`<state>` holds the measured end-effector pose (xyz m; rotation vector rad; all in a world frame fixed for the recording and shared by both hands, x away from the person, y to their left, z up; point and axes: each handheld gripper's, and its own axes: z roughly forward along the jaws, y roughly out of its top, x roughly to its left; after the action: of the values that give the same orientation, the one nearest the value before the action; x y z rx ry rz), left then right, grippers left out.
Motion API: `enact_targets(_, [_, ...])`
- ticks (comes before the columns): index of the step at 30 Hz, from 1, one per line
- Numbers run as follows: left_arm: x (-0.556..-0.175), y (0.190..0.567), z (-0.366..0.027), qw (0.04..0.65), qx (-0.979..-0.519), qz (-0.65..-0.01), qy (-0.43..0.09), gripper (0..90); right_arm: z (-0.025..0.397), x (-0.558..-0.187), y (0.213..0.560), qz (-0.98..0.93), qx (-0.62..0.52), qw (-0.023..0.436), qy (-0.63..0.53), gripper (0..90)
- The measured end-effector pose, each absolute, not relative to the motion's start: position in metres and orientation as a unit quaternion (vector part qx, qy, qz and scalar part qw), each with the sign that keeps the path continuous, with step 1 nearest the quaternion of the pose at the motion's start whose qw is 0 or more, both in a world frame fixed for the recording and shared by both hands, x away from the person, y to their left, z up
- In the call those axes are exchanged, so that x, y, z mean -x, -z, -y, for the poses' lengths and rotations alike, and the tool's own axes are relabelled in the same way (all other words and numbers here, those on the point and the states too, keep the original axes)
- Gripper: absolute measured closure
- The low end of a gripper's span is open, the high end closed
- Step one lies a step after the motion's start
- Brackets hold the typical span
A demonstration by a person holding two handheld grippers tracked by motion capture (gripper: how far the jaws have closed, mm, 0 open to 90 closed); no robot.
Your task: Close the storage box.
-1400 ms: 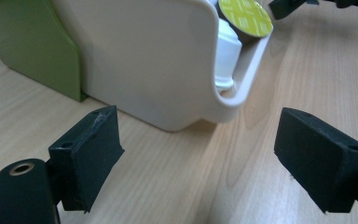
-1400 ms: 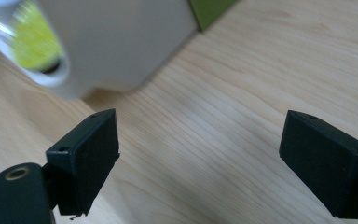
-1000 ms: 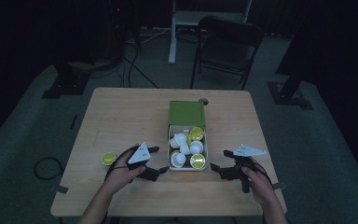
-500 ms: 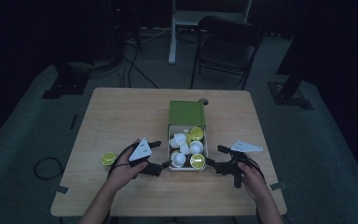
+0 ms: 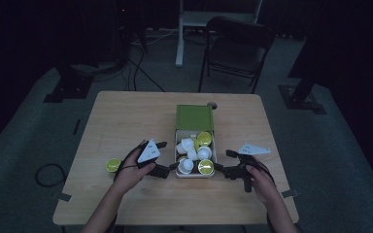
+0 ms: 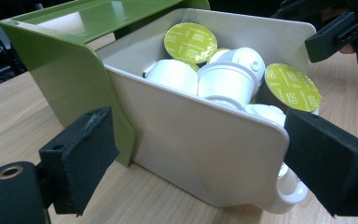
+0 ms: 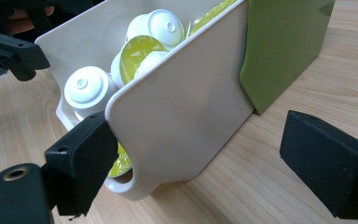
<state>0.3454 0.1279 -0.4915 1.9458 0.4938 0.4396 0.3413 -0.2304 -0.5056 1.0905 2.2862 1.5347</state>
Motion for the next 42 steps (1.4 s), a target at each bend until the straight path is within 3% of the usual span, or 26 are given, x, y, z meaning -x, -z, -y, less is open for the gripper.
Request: enact_targets(42, [-0.370, 0.488, -0.126, 0.502, -0.816, -0.211, -0.195, 10.0, 0.226, -0.357, 0.505, -0.762, -0.390, 0.100, -0.508, 11.1])
